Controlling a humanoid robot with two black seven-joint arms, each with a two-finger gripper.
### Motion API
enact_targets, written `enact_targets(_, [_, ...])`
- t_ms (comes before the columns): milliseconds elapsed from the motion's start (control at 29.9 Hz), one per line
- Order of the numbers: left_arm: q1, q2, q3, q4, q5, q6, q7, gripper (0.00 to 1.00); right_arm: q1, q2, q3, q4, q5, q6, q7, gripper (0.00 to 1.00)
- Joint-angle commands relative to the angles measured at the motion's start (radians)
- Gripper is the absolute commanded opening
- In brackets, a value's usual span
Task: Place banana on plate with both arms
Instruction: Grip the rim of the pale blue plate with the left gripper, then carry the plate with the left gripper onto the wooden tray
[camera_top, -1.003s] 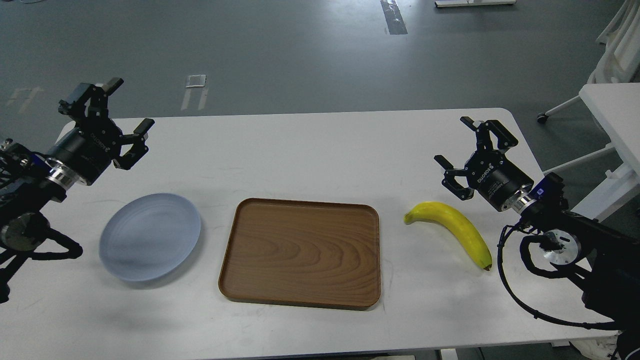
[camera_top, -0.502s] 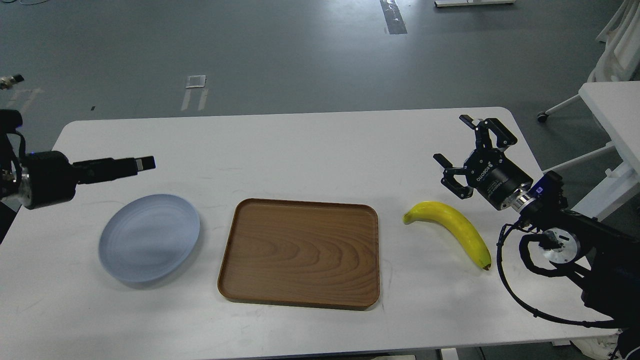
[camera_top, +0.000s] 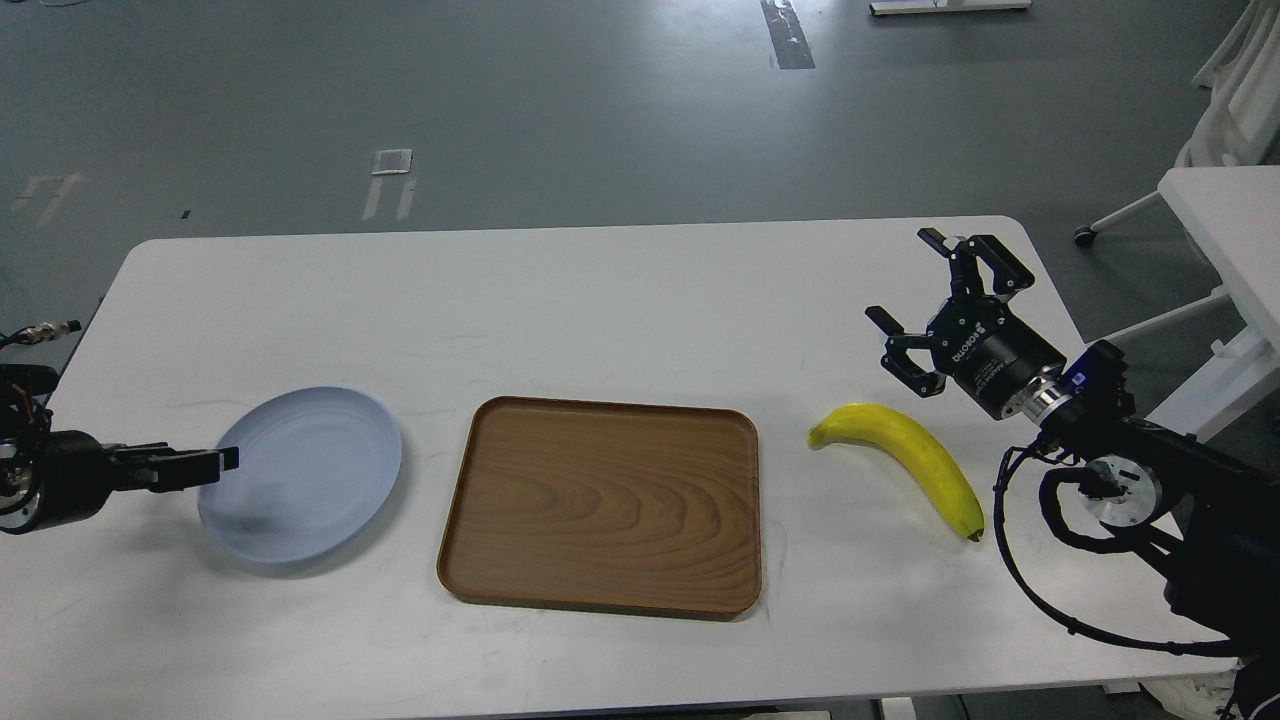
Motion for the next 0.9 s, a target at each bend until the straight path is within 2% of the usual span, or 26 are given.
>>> enact_targets(0, [0.005, -0.015, 0.029, 0.029, -0.016, 0.0, 0.0, 0.88, 0.001, 0.003, 0.0, 0.0, 0.0, 0.0, 0.0, 0.99])
enact_targets(67, [0.003, -0.038, 0.034, 0.053, -0.014, 0.0, 0.0, 0.81, 0.001, 0.003, 0.0, 0.0, 0.0, 0.0, 0.0, 0.99])
enact_targets(201, [0.005, -0.046, 0.036, 0.072, -0.014, 0.002, 0.0, 0.78, 0.001, 0.002, 0.0, 0.0, 0.0, 0.0, 0.0, 0.99])
enact_targets(267, [0.005, -0.046, 0.036, 0.072, -0.016, 0.0, 0.0, 0.7, 0.001, 0.003, 0.0, 0.002, 0.0, 0.0, 0.0, 0.99])
enact_targets(301, [0.006, -0.046, 0.036, 0.072, -0.016, 0.0, 0.0, 0.63, 0.001, 0.003, 0.0, 0.002, 0.0, 0.0, 0.0, 0.99])
enact_targets(334, [0.006, -0.046, 0.036, 0.072, -0.016, 0.0, 0.0, 0.48, 0.001, 0.003, 0.0, 0.002, -0.001, 0.0, 0.0, 0.99])
enact_targets(468, [0.001, -0.046, 0.036, 0.072, -0.017, 0.0, 0.0, 0.21, 0.001, 0.006, 0.0, 0.002, -0.001, 0.0, 0.0, 0.99])
enact_targets(502, [0.0, -0.046, 0.036, 0.07, -0.016, -0.001, 0.0, 0.02, 0.001, 0.006, 0.0, 0.0, -0.001, 0.0, 0.0, 0.99])
enact_targets(869, [-0.009, -0.038, 0.034, 0.056, -0.014, 0.011, 0.0, 0.0, 0.001, 0.011, -0.001, -0.001, -0.005, 0.0, 0.0, 0.99])
